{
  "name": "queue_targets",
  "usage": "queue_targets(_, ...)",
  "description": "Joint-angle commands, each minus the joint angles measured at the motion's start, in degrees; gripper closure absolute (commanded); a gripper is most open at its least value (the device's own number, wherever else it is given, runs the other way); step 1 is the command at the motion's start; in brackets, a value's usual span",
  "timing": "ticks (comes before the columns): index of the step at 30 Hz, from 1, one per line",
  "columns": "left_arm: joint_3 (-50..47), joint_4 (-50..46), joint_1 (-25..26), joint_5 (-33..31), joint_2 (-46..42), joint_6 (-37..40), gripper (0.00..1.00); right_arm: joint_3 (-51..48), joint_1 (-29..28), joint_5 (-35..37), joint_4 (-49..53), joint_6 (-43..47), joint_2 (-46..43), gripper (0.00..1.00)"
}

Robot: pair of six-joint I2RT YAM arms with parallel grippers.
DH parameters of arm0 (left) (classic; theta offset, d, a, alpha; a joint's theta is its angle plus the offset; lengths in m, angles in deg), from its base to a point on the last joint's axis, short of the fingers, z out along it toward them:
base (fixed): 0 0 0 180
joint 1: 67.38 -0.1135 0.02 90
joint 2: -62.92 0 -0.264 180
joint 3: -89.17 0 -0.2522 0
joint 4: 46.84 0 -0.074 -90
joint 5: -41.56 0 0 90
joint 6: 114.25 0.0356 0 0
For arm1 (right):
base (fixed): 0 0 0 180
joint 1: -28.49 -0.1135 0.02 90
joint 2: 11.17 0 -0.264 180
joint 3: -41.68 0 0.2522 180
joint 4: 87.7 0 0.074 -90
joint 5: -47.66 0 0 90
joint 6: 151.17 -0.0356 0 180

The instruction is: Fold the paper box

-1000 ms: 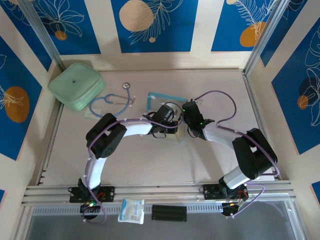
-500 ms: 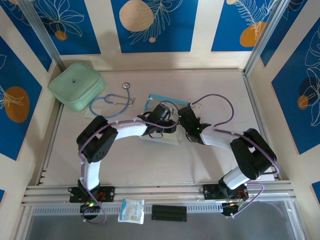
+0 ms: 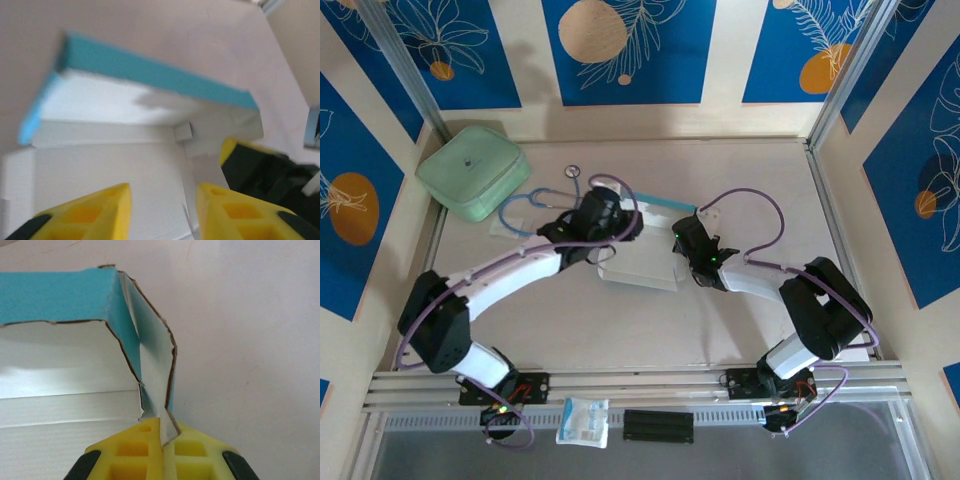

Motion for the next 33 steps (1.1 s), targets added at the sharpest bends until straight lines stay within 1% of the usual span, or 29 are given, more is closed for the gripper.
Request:
queue_targets(1,4.80,-7.58,-4.71,1.46,-0.41,-0.63,0.55,-0.25,-0.84,2.01,4.70,1.98,0.63,0.95)
queue_targets(6,7.63,-7.01,-10.70,6.82,2.88,-0.99,0.41,0.06,-1.26,2.69,4.64,2.97,0.76,0.95)
queue_targets(9,8.35,-3.15,-12.79,12.88,5.87,0.15,0.29,0.25,-1.54,2.73,4.67,3.59,0.85,0.95)
queue_targets(10,8.59,-0.63,-13.34,16.25,7.08,0.65,0.26,0.35,-1.57,2.83,4.78,3.84,0.86,0.95)
queue_targets(12,9.21,2.80,-14.01,21.17,9.27,0.70,0.23,0.54,-1.57,2.73,4.68,4.23,0.87,0.95)
queue_targets(14,10.00,4.37,-14.05,22.75,11.31,0.60,0.24,0.74,-1.63,2.47,4.79,4.32,1.03,0.95)
queue_targets(19,10.40,4.76,-14.30,22.78,14.21,-0.99,0.37,1.04,-1.76,2.45,5.05,4.23,1.23,0.95)
queue_targets(24,9.93,4.14,-14.30,22.89,15.98,-1.61,0.44,1.57,-2.13,1.47,5.68,4.31,1.20,0.94)
queue_targets(28,7.88,5.47,-14.34,23.46,16.39,-2.27,0.48,3.52,-2.40,-0.98,7.41,1.83,1.21,0.84)
queue_targets(33,5.04,7.36,-14.33,24.41,16.53,-2.78,0.50,6.62,-2.49,-2.25,6.17,-1.01,2.69,0.79)
